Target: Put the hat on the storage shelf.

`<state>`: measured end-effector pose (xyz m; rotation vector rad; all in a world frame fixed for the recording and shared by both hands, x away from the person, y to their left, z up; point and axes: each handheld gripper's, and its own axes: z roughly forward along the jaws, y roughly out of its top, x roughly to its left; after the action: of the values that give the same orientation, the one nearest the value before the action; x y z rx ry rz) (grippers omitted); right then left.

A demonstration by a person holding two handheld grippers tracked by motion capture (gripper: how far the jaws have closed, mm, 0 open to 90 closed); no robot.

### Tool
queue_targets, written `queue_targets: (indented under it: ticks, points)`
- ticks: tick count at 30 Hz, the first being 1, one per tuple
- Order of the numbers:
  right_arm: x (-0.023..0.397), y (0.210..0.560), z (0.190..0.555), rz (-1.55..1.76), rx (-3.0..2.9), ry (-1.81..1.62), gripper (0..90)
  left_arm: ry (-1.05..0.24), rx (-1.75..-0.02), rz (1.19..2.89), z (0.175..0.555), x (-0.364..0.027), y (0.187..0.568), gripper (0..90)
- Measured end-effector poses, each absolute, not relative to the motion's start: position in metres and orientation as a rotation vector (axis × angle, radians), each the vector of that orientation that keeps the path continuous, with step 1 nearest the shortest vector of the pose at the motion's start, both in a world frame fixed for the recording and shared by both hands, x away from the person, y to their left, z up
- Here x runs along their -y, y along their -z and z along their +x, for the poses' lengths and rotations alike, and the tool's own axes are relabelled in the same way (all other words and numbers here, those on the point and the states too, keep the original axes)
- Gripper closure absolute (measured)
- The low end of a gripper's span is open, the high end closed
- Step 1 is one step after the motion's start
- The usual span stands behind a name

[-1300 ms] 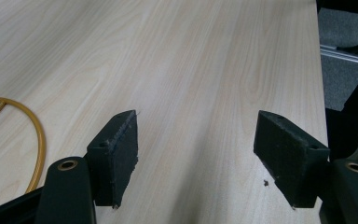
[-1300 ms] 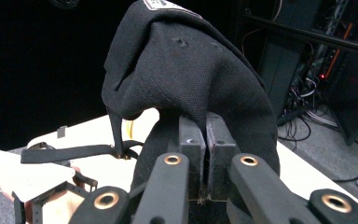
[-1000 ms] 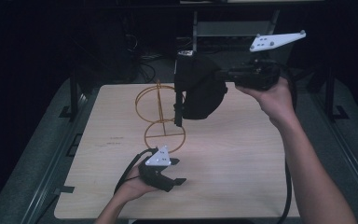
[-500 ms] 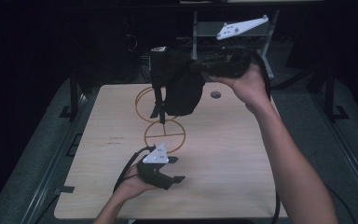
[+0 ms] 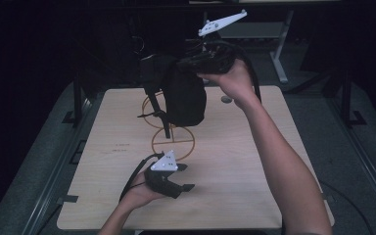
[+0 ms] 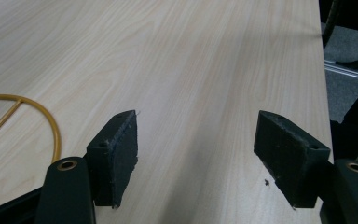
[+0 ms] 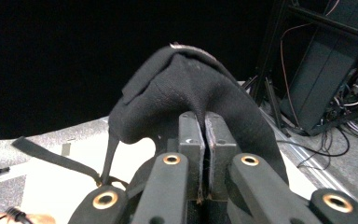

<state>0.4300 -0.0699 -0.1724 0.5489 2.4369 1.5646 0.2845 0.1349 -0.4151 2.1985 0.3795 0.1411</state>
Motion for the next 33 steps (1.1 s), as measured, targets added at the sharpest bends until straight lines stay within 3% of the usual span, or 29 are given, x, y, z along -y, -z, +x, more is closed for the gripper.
queue_targets:
  ticks: [13, 14, 16, 17, 22, 33]
  points:
    - [0.015, 0.195, 0.458, 0.587, -2.496, -1.534, 85.6, -0.132, -0.376, 2.209, 0.282, -0.135, 0.416, 30.2]
    - [0.011, 0.198, 0.46, 0.588, -2.489, -1.538, 80.3, -0.126, -0.375, 2.209, 0.282, -0.135, 0.416, 30.2]
    - [0.005, 0.202, 0.462, 0.623, -2.468, -1.537, 55.8, -0.128, -0.372, 2.212, 0.281, -0.134, 0.417, 30.1]
    - [0.004, 0.204, 0.464, 0.65, -2.491, -1.543, 51.9, -0.127, -0.37, 2.212, 0.28, -0.133, 0.418, 30.1]
    - [0.012, 0.208, 0.462, 0.696, -2.5, -1.547, 44.8, -0.135, -0.364, 2.221, 0.279, -0.132, 0.418, 29.8]
    - [0.038, 0.212, 0.459, 0.725, -2.483, -1.569, 39.0, -0.151, -0.367, 2.23, 0.279, -0.133, 0.418, 29.4]
